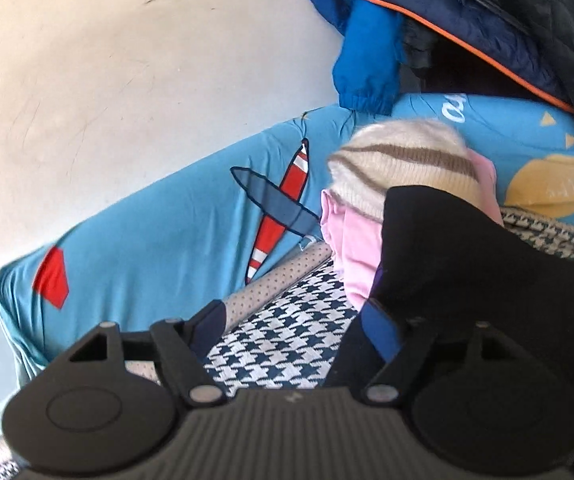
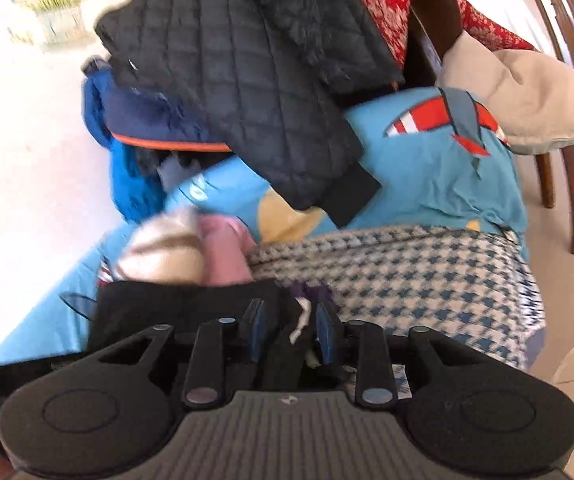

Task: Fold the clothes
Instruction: 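Lower the black bundle onto the purple garment with both grippers, then open both grippers and pull them back from the stack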

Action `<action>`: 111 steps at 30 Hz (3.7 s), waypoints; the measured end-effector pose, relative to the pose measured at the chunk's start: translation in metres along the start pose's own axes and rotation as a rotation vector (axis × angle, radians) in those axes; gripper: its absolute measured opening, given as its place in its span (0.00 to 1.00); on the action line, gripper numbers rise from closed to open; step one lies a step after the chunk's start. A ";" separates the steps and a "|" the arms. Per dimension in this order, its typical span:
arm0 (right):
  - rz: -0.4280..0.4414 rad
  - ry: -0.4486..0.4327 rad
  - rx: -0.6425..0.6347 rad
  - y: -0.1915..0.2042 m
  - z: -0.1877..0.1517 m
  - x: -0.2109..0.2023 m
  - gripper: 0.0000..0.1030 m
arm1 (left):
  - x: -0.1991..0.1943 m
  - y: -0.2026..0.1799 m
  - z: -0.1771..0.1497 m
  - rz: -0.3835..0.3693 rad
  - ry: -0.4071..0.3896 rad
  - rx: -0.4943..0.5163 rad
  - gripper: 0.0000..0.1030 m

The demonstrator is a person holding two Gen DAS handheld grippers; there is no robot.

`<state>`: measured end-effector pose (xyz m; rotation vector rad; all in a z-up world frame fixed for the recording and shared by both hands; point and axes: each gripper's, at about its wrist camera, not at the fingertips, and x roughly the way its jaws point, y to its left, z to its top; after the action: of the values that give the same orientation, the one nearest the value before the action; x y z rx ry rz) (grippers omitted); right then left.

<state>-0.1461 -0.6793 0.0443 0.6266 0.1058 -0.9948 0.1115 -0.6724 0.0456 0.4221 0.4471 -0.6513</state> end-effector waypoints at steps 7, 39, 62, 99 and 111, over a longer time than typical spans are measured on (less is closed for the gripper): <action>0.108 0.127 -0.045 0.016 -0.011 0.012 0.27 | 0.014 -0.003 -0.014 0.019 0.050 0.012 0.72; 0.111 0.272 -0.020 0.019 -0.025 0.035 0.32 | 0.015 -0.029 0.018 -0.027 -0.025 -0.141 0.82; 0.126 0.279 -0.024 0.015 -0.021 0.036 0.33 | 0.019 -0.033 0.008 0.060 0.069 -0.100 0.99; 0.034 0.429 -0.187 0.033 -0.032 -0.049 0.70 | -0.182 0.035 -0.129 0.054 0.310 -0.179 1.00; 0.009 0.435 -0.221 0.029 -0.038 -0.076 0.72 | -0.213 0.042 -0.153 0.059 0.314 -0.228 1.00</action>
<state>-0.1577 -0.5908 0.0529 0.6303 0.5887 -0.8115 -0.0518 -0.4628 0.0397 0.3194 0.7962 -0.4711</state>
